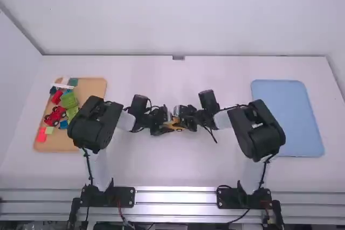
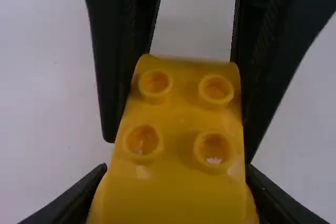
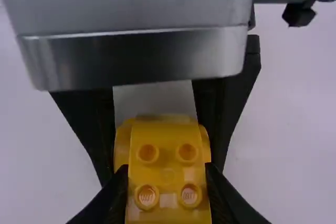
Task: Assemble lego blocks to make yellow taxi
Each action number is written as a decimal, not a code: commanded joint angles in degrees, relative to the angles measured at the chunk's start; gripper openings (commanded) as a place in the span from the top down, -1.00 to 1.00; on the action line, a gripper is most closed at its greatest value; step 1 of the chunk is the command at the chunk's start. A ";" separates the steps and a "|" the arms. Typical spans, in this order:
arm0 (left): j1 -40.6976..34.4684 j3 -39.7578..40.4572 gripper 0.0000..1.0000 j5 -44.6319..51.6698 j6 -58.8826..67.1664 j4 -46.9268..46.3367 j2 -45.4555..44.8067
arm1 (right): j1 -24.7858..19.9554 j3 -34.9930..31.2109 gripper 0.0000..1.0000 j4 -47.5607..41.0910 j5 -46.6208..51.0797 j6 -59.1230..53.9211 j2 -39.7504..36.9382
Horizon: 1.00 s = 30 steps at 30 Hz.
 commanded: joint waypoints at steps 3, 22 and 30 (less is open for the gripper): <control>-1.40 1.33 0.63 0.39 -2.45 0.22 0.74 | 1.99 -2.93 1.00 -2.36 13.99 2.25 4.98; -1.36 1.27 0.72 0.35 -2.45 -0.44 0.74 | -1.38 1.75 0.36 -2.25 -1.66 1.73 4.90; -1.33 1.29 0.72 0.37 -2.45 -0.68 0.74 | -1.40 3.63 0.18 -2.58 -3.26 1.81 4.90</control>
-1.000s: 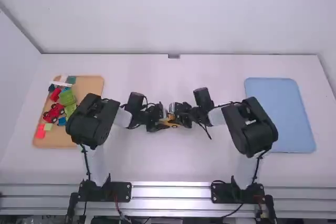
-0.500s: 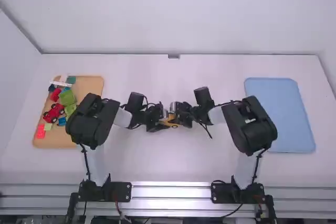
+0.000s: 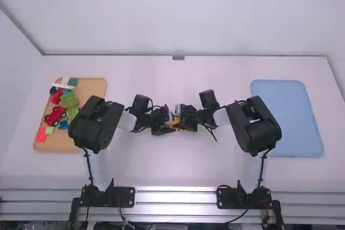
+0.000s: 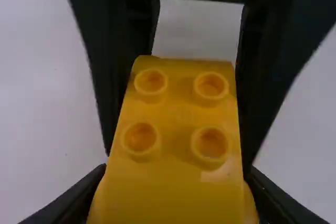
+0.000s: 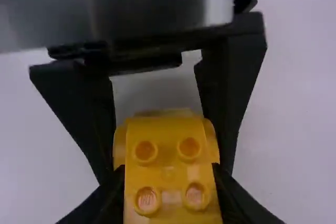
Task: Assemble lego blocks to make yellow taxi
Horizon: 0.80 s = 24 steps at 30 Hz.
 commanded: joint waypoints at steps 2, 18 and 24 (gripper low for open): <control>-0.35 0.87 0.72 1.05 -1.01 -0.66 0.74 | -0.35 1.38 0.07 -0.31 -0.83 0.46 1.40; -0.37 0.90 -0.28 0.83 -1.03 -0.85 0.74 | -12.94 2.08 -0.97 -4.52 -18.16 -0.35 -2.12; -0.35 1.90 -0.98 -2.56 -4.70 -2.01 0.13 | -13.66 -2.03 -0.97 -7.45 -5.60 -5.84 -2.12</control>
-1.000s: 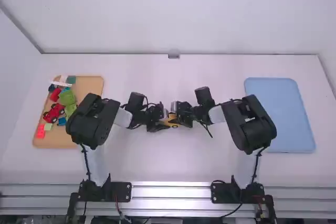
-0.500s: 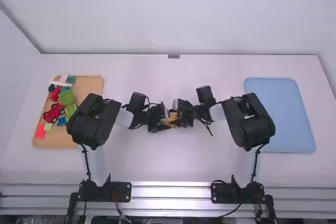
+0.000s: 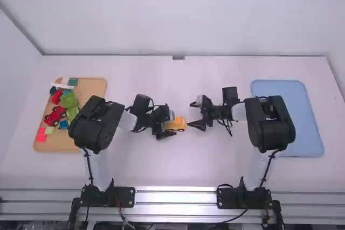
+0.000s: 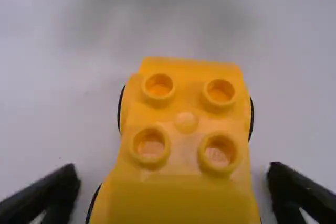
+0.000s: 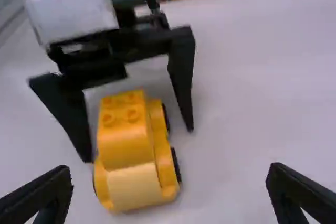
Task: Assemble lego blocks to make yellow taxi
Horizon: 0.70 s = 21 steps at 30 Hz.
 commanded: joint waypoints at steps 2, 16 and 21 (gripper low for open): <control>-0.22 2.23 -0.98 -3.23 -1.64 -5.86 -2.10 | 1.36 -3.74 -0.97 2.75 6.84 -1.09 -0.96; -0.20 12.44 -0.98 -16.46 -1.66 -41.38 -24.37 | 13.75 -2.67 -0.97 14.64 15.32 5.92 2.29; -0.20 9.16 -0.98 -16.55 -1.66 -42.12 -33.97 | 16.44 -1.33 -0.97 13.68 19.56 5.95 2.29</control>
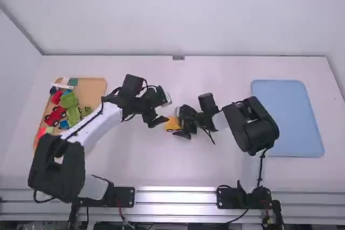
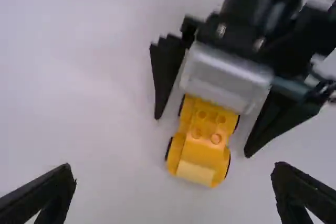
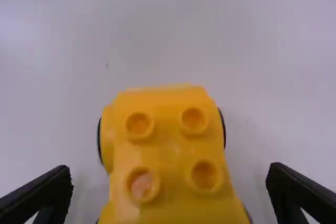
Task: Assemble lego blocks to make yellow taxi
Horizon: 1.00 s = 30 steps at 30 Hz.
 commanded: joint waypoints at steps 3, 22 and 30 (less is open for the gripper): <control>-0.20 -4.98 -0.98 -1.55 -0.07 0.92 -8.92 | 1.22 1.18 -1.00 0.15 2.45 0.22 0.74; -0.22 -27.21 -0.98 -27.89 -20.50 29.03 -33.66 | -3.87 1.09 0.27 -4.37 6.21 7.63 -8.92; -0.20 -36.00 -0.98 -35.17 -20.92 46.12 -33.73 | -18.60 1.05 0.37 -27.63 27.15 9.68 -28.17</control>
